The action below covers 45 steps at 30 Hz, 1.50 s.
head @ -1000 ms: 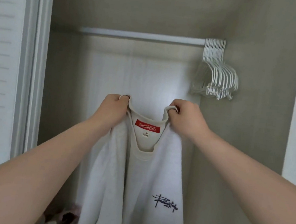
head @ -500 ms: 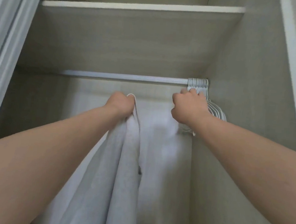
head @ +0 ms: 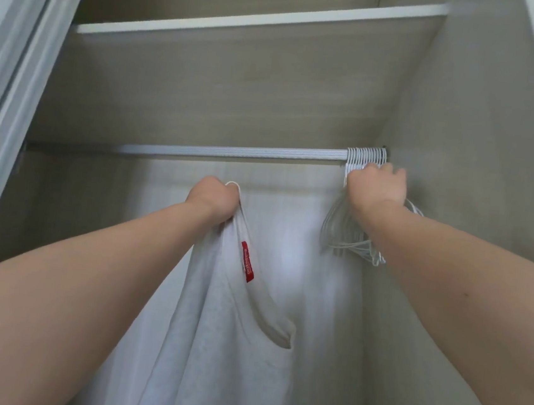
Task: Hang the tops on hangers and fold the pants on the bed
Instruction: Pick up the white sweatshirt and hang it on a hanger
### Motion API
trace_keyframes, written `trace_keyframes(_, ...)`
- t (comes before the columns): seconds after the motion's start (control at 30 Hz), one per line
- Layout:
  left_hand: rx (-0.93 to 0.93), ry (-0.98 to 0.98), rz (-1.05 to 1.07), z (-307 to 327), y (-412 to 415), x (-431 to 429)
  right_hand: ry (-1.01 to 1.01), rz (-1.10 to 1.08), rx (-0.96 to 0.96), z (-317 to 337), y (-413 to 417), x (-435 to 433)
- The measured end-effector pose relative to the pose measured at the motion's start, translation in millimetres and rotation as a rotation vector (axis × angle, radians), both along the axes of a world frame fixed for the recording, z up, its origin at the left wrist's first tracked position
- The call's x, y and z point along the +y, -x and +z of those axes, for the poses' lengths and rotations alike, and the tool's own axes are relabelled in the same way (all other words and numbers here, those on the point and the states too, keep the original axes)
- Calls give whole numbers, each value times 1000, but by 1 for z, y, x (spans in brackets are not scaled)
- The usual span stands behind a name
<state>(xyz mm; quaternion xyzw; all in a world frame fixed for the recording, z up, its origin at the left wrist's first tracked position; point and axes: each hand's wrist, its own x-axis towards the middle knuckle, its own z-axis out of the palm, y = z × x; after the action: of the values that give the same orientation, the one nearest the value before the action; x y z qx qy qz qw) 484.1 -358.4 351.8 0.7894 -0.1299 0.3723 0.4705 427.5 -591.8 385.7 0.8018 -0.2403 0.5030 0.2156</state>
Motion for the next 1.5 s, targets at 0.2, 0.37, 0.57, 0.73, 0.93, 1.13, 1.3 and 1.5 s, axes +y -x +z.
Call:
trace_keyframes(0.2,-21,-18,-20,-1,4,5,-16,106,-92,9,13,7)
trace_keyframes(0.37,-59,-63,26,0,12,18,-101,337,-163,9,37,33)
trace_keyframes(0.57,-73,-175,161,-5,26,43,-541,850,-326,-14,66,55)
trace_keyframes(0.73,-48,-184,98,-20,46,60,-822,1257,-511,-75,106,73)
trace_keyframes(0.93,46,31,-81,-50,62,70,-1153,1439,-541,-127,163,100)
trace_keyframes(1.13,198,159,-240,-74,97,66,-1232,1417,-384,-142,212,86)
trace_keyframes(1.3,116,50,-168,-84,131,58,-1172,1348,-420,-169,272,71)
trace_keyframes(1.5,-18,-106,-65,-106,194,33,-1182,1355,-443,-222,366,54)
